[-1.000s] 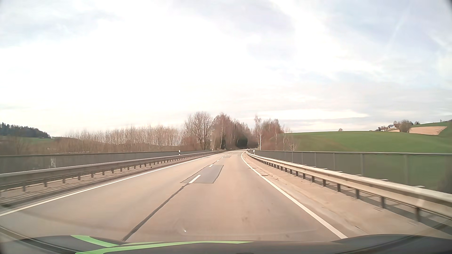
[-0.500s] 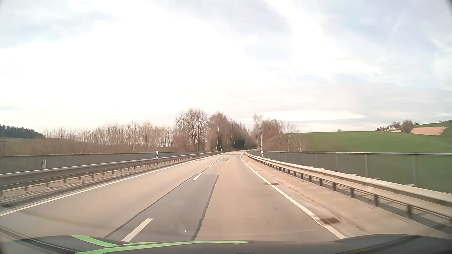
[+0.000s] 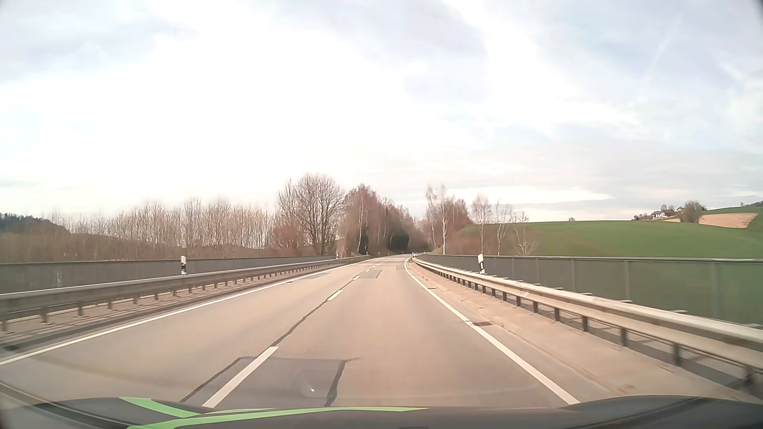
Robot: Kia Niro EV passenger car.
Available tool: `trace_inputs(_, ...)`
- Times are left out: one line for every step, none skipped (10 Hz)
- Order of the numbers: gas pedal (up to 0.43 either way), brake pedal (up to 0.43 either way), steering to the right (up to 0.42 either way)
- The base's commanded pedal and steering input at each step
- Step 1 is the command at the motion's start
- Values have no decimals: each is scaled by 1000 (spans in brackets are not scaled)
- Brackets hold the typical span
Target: Follow the waypoints while adhering to traffic rules and regulations
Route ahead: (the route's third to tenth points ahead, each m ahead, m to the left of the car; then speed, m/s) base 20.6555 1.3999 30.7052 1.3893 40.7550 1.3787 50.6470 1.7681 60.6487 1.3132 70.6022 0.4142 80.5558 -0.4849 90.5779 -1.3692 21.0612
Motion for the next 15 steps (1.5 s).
trace_inputs(197,0,5)
trace_inputs(197,0,5)
trace_inputs(197,0,5)
trace_inputs(197,0,5)
trace_inputs(197,0,5)
trace_inputs(209,0,5)
trace_inputs(209,0,4)
trace_inputs(209,0,4)
trace_inputs(209,0,4)
trace_inputs(209,0,3)
trace_inputs(209,0,3)
trace_inputs(209,0,3)
trace_inputs(209,0,1)
trace_inputs(220,0,1)
trace_inputs(220,0,1)
